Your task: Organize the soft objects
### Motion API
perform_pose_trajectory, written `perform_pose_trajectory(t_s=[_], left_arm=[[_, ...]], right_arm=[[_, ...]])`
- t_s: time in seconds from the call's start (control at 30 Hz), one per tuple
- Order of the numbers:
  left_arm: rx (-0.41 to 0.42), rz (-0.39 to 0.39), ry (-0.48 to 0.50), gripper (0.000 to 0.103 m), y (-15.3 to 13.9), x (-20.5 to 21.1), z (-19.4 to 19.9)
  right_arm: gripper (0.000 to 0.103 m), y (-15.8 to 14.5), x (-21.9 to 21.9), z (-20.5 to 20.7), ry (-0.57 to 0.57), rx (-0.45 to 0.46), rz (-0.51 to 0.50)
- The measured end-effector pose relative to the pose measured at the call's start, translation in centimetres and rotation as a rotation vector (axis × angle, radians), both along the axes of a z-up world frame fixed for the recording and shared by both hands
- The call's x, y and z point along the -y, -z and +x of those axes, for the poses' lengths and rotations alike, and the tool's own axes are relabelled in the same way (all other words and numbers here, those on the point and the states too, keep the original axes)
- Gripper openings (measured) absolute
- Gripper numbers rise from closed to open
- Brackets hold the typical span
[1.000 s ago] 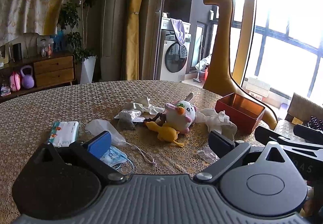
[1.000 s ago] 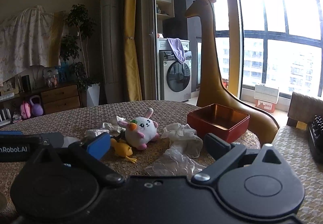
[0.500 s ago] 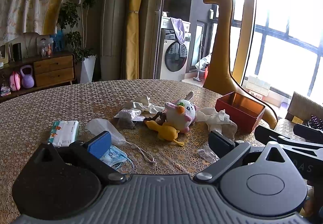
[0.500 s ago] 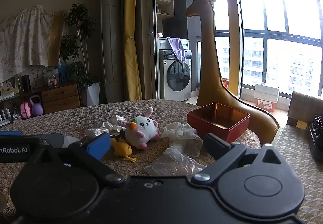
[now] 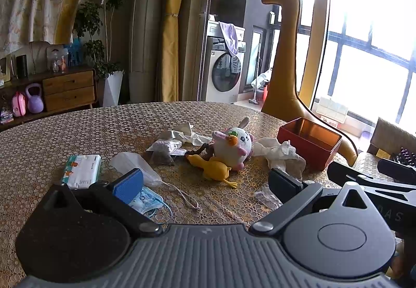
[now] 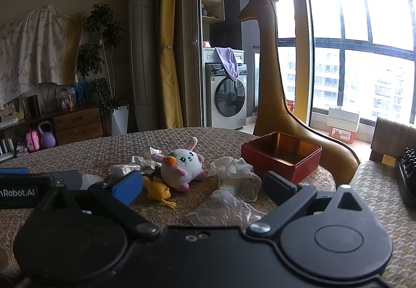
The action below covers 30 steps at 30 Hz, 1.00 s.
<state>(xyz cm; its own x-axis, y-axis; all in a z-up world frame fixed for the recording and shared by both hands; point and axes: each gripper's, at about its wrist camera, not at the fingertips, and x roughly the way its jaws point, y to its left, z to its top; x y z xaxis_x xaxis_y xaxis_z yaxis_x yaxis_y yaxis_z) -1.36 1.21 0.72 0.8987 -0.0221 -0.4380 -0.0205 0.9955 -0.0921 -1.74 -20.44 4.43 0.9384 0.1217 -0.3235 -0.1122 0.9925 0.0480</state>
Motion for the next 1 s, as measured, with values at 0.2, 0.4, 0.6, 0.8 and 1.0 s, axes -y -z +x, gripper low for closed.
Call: perform_pose_trajectory(t_s=[0.2,0.4,0.6,0.8,1.0], left_arm=[[-0.011,0.003,0.008,0.103,0.4,0.0,0.4],[-0.034,0.005,0.009,0.103,0.7,-0.4,1.8],[-0.092,0.006,-0.001,0.103,1.6,-1.4,4.2],[-0.176,0.000,-0.027,0.103,3.1,-2.9,7.0],[-0.276,-0.010,-0.094,0.103,5.4,-4.9,9.2]], right_arm=[[0.099,0.6,0.0,0.6,-0.005,-0.013,0.000],[0.099,1.2,-0.2,2.0,-0.025,-0.049,-0.003],[0.099,2.1,-0.2,4.2,-0.036,-0.125,-0.004],[0.099,3.7,0.0,7.0,-0.039,-0.207,-0.026],[0.099,5.5,0.4,9.9,-0.045,-0.292,-0.052]])
